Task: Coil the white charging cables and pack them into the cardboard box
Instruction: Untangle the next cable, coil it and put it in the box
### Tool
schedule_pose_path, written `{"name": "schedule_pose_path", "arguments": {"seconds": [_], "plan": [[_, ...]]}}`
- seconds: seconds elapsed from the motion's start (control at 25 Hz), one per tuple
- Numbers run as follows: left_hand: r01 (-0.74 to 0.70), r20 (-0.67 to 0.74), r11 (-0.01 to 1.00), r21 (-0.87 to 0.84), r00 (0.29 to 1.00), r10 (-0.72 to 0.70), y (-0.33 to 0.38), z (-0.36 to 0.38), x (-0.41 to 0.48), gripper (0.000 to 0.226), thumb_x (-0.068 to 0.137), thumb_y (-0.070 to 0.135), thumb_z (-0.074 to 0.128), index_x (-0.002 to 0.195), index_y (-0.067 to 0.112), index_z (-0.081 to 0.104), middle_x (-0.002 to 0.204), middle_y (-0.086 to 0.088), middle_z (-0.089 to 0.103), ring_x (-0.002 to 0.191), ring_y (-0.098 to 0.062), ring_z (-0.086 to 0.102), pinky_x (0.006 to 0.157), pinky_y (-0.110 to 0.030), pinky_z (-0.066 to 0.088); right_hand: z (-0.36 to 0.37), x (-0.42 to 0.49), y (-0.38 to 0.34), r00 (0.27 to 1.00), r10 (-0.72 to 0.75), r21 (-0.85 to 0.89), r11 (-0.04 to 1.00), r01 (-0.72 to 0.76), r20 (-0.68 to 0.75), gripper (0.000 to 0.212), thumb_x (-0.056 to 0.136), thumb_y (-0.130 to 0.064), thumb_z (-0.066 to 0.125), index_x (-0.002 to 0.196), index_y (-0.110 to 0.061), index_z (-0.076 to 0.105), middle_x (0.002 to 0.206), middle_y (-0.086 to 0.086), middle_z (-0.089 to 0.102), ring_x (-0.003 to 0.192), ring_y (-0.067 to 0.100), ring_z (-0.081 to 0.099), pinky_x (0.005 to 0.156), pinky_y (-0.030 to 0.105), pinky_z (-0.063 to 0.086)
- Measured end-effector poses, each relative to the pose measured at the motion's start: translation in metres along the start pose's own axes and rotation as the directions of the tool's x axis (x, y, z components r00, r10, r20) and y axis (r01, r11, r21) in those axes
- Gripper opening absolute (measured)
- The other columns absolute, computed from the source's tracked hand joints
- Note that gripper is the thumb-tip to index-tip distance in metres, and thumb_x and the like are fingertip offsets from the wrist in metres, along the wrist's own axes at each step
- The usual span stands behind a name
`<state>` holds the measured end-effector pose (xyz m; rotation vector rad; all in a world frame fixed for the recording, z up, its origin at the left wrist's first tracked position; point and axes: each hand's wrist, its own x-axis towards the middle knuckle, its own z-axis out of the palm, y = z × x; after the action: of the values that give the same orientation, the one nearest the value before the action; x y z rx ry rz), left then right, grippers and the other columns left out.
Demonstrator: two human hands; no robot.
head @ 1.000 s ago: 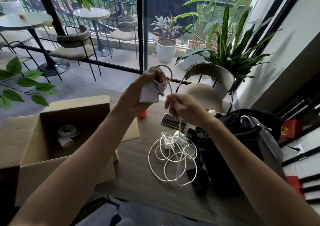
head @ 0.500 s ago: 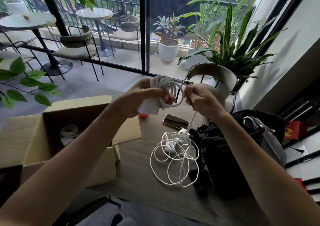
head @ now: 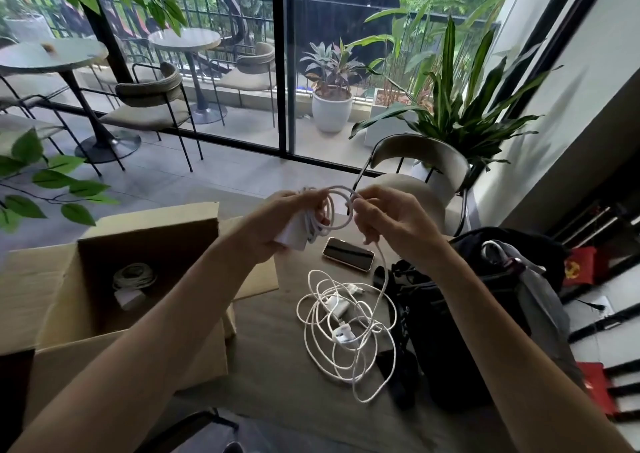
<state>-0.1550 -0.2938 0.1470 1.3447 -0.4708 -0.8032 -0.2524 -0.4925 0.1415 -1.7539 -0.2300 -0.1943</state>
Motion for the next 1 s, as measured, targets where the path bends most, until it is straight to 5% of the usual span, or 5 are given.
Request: {"name": "schedule_pose_path", "arguments": {"seconds": [0.24, 0.48, 0.64, 0.76, 1.0], "plan": [[-0.052, 0.120, 0.988, -0.142, 0.990, 0.069, -0.002, 0.011, 0.001, 0.023, 0.088, 0.027, 0.064, 0.097, 0.005, 0.065, 0.081, -0.008, 0.065, 0.068, -0.016, 0.063, 0.061, -0.025, 0.053, 0.013, 0.007, 0.000, 0.990, 0.138, -0.139, 0.980, -0.140, -0.024, 0.044, 0.097, -0.040, 0.048, 0.135, -0.018, 0.050, 0.094, -0.004, 0.059, 0.063, 0.006, 0.051, 0.052, 0.025, 0.043], [-0.018, 0.309, 0.928, -0.372, 0.940, 0.142, -0.010, 0.013, 0.002, 0.026, 0.072, 0.025, 0.085, 0.087, 0.007, 0.074, 0.082, -0.007, 0.073, 0.084, -0.020, 0.072, 0.077, -0.032, 0.058, 0.022, 0.013, -0.011, 0.978, 0.161, 0.241, 0.952, -0.189, 0.133, 0.018, 0.102, -0.025, 0.043, 0.095, -0.017, 0.057, 0.068, -0.013, 0.059, 0.055, 0.004, 0.045, 0.045, 0.020, 0.037], [-0.048, 0.231, 0.977, -0.209, 0.968, 0.097, -0.011, 0.010, 0.006, 0.023, 0.070, 0.026, 0.084, 0.086, 0.011, 0.076, 0.084, -0.007, 0.074, 0.077, -0.016, 0.071, 0.069, -0.025, 0.057, 0.026, 0.016, -0.009, 0.975, 0.144, -0.280, 0.941, -0.188, -0.171, 0.017, 0.104, -0.019, 0.049, 0.090, -0.025, 0.056, 0.069, -0.012, 0.057, 0.057, 0.005, 0.048, 0.055, 0.029, 0.039], [-0.070, 0.230, 0.986, -0.154, 0.968, 0.104, -0.015, 0.011, 0.005, 0.012, 0.075, 0.021, 0.076, 0.085, 0.015, 0.077, 0.083, -0.004, 0.074, 0.076, -0.013, 0.070, 0.067, -0.023, 0.056, 0.022, 0.014, -0.011, 0.990, 0.079, -0.536, 0.834, -0.132, -0.120, 0.014, 0.101, -0.011, 0.044, 0.091, -0.019, 0.049, 0.073, -0.009, 0.056, 0.064, 0.005, 0.051, 0.065, 0.029, 0.040], [0.074, 0.474, 0.894, -0.443, 0.866, 0.163, -0.020, 0.012, -0.005, 0.012, 0.086, 0.026, 0.070, 0.087, 0.014, 0.071, 0.081, 0.000, 0.070, 0.097, -0.016, 0.068, 0.090, -0.032, 0.052, 0.017, 0.013, -0.006, 0.978, 0.134, 0.014, 0.990, -0.138, 0.158, 0.032, 0.105, -0.015, 0.042, 0.112, 0.015, 0.052, 0.081, 0.006, 0.062, 0.066, 0.007, 0.056, 0.059, 0.020, 0.045]]}}
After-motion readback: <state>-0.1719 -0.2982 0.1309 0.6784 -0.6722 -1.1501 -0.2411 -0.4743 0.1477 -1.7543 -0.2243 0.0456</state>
